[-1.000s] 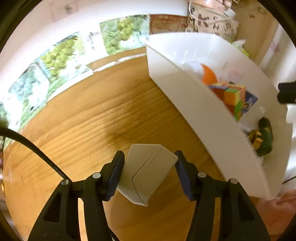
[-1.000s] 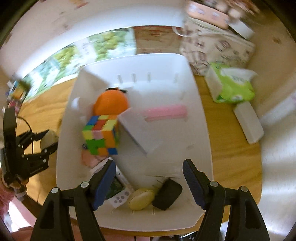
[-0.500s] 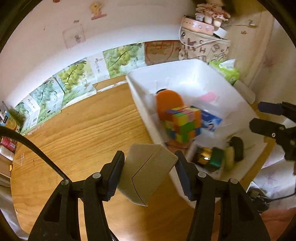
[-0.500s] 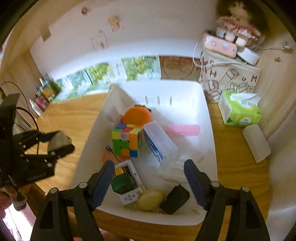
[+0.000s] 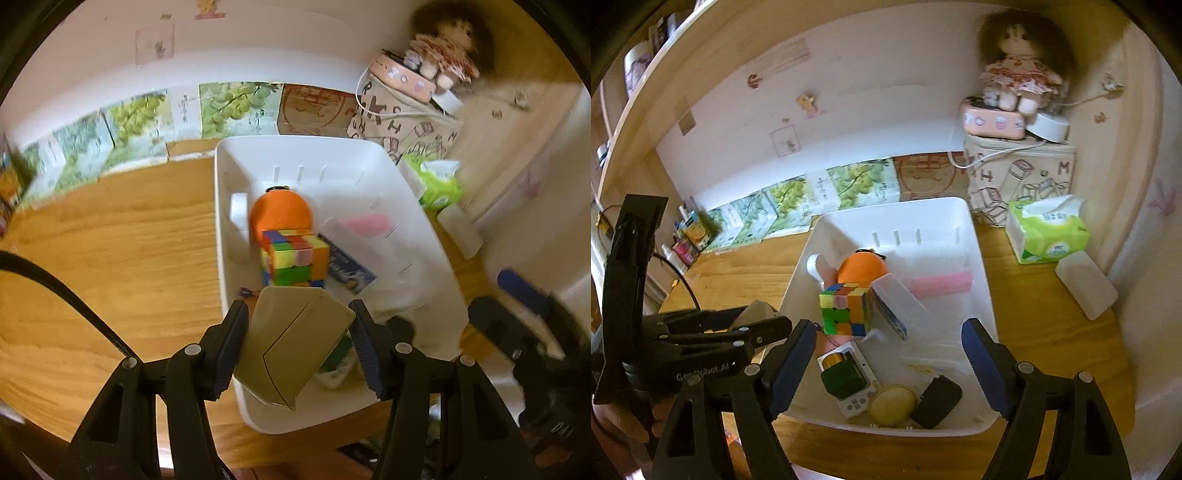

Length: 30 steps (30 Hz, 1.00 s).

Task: Organize rigid objects

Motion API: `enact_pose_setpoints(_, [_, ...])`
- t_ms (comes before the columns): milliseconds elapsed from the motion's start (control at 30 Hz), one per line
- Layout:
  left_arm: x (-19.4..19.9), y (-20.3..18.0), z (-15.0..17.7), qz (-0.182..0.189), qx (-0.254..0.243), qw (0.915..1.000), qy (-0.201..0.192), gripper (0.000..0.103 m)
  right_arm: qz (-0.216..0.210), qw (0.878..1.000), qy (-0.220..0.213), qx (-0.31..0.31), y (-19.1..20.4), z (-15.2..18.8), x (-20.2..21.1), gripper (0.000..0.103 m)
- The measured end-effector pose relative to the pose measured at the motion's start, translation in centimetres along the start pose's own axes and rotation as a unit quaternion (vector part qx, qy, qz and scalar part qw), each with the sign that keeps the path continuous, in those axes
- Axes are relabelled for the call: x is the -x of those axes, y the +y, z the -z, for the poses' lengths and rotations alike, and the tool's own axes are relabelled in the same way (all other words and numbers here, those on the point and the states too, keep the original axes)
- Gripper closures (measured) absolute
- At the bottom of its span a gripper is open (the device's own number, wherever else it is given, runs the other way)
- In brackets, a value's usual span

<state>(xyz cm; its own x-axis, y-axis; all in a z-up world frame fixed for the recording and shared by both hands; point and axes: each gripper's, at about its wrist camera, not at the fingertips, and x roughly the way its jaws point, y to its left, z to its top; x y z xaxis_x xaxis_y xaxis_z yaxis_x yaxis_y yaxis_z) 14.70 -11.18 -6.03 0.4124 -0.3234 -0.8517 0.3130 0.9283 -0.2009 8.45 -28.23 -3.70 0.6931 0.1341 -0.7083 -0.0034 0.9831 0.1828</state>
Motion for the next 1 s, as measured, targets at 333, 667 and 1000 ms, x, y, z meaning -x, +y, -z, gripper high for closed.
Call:
enact_pose_setpoints(333, [-0.5, 0.3, 0.1, 0.037, 0.039, 0.9983, 0.024, 0.023, 0.024, 1.0, 0.007, -0.013, -0.4, 0.7, 0.6, 0.017])
enact_pose_setpoints(667, [3.3, 3.8, 1.4, 0.014, 0.076, 0.997, -0.001, 0.015, -0.003, 1.0, 0.028, -0.013, 2.5, 0.1, 0.5, 0.006])
enact_pose_setpoints(1000, [8.3, 7.0, 3.9, -0.052, 0.109, 0.9913, -0.053, 0.01, -0.066, 0.997, 0.029, 0.019, 7.7, -0.4, 1.3, 0.002])
